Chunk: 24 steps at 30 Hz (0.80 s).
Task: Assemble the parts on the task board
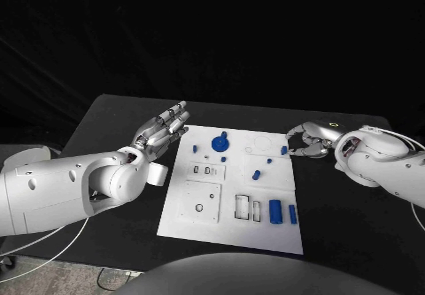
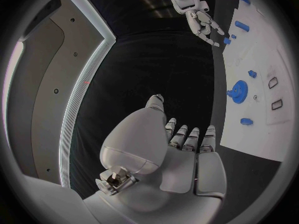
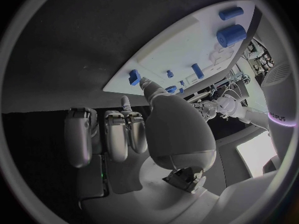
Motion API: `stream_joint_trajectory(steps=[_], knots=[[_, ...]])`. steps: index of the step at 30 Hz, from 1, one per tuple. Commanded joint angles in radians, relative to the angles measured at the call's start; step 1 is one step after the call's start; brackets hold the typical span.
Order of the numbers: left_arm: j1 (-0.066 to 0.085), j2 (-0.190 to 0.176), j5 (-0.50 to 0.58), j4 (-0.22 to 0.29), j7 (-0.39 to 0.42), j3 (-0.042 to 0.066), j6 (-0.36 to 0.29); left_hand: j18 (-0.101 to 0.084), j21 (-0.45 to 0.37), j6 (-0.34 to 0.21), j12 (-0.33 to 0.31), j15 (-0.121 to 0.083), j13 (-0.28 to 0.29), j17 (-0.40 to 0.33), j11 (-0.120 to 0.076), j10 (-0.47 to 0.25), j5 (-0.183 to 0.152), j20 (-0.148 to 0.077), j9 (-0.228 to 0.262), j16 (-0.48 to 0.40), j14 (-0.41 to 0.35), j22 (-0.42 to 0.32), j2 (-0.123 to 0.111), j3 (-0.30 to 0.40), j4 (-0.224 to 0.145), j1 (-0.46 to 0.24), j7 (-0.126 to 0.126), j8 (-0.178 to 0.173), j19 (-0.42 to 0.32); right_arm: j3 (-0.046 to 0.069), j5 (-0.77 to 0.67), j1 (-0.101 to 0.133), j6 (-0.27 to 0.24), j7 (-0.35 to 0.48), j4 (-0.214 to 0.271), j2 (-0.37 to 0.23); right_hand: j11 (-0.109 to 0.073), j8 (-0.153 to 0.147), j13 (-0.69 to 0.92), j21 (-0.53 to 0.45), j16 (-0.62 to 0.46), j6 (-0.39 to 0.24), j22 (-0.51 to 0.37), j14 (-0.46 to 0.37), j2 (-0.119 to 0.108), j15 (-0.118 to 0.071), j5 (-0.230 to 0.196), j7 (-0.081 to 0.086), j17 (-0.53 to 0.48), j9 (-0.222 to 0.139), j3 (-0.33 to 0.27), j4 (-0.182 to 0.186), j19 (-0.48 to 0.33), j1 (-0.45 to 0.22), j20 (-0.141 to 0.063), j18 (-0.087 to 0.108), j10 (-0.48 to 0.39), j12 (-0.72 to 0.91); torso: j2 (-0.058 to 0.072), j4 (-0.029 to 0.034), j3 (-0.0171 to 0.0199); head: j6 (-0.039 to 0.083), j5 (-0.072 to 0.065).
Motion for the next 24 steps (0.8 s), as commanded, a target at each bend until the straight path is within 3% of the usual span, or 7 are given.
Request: stream_joint_trajectory(steps=[1, 24], knots=[[0.000, 0.000, -0.001, 0.002, 0.010, 0.000, 0.020, 0.017, 0.004, -0.002, 0.006, 0.007, 0.001, 0.001, 0.007, 0.002, 0.007, 0.005, 0.001, 0.006, 0.003, 0.002, 0.000, 0.005, -0.002, 0.009, 0.008, 0.003, -0.002, 0.000, -0.008, -0.005, -0.015, 0.002, -0.008, 0.006, 0.007, 0.009, 0.263, -0.008, 0.003, 0.003, 0.192, 0.104, -0.001, 0.008, -0.006, 0.006, 0.263, 0.004, -0.007, 0.000, 0.000, 0.007, 0.003, -0.003, 0.101, 0.004, -0.001, 0.0000, -0.0011, 0.000, -0.002], [0.000, -0.002, -0.001, 0.000, 0.007, 0.000, 0.026, 0.017, 0.005, -0.003, 0.007, 0.010, 0.001, 0.002, 0.009, 0.002, 0.008, 0.007, 0.001, 0.008, 0.004, 0.002, 0.001, 0.006, -0.003, 0.011, 0.007, 0.003, -0.001, 0.000, -0.014, -0.021, -0.004, -0.004, -0.045, 0.039, 0.008, 0.101, 0.263, -0.028, 0.003, 0.036, 0.187, 0.104, 0.009, 0.009, 0.003, 0.007, 0.263, 0.069, -0.032, 0.005, -0.009, 0.020, 0.005, 0.002, 0.101, 0.004, -0.001, 0.0010, -0.0011, 0.000, -0.002]])
